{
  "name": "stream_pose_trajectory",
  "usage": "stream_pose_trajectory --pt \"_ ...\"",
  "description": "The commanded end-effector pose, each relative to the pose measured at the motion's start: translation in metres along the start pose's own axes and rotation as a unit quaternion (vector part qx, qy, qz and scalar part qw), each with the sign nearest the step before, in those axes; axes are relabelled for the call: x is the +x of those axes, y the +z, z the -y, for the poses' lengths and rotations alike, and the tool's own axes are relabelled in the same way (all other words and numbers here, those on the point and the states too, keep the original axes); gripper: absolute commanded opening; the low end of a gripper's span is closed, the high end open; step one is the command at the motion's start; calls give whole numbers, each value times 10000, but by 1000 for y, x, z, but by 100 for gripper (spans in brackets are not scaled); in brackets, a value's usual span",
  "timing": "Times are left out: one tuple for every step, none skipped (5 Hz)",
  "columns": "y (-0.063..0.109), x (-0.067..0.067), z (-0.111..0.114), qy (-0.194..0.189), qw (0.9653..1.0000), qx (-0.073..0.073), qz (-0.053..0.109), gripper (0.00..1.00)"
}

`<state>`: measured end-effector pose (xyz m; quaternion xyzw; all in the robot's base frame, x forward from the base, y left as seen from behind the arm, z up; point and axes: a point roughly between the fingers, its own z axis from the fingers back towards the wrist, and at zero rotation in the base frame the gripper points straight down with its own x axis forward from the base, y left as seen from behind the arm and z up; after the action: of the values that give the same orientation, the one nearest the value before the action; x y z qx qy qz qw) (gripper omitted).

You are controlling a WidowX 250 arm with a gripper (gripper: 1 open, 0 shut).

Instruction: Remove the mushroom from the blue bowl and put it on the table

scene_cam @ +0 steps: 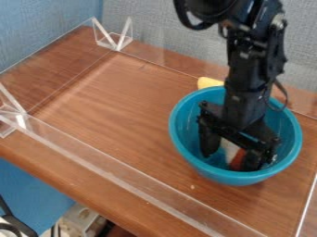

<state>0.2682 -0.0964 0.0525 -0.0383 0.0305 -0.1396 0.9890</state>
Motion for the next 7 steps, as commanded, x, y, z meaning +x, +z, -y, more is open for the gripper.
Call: stream_pose_trajectory --pt "11 4 -7 -155 9993 1 329 100" --pt "13 5 -14 -193 9988 48 452 100" --pt "16 7 -21 -128 9983 110 565 100" --pt "18 11 -26 -98 9977 144 653 100" --pt "21 17 -29 -279 9969 143 725 100" --pt "23 21 -28 -465 9959 118 768 100" --pt "18 14 -15 -438 9955 99 834 100"
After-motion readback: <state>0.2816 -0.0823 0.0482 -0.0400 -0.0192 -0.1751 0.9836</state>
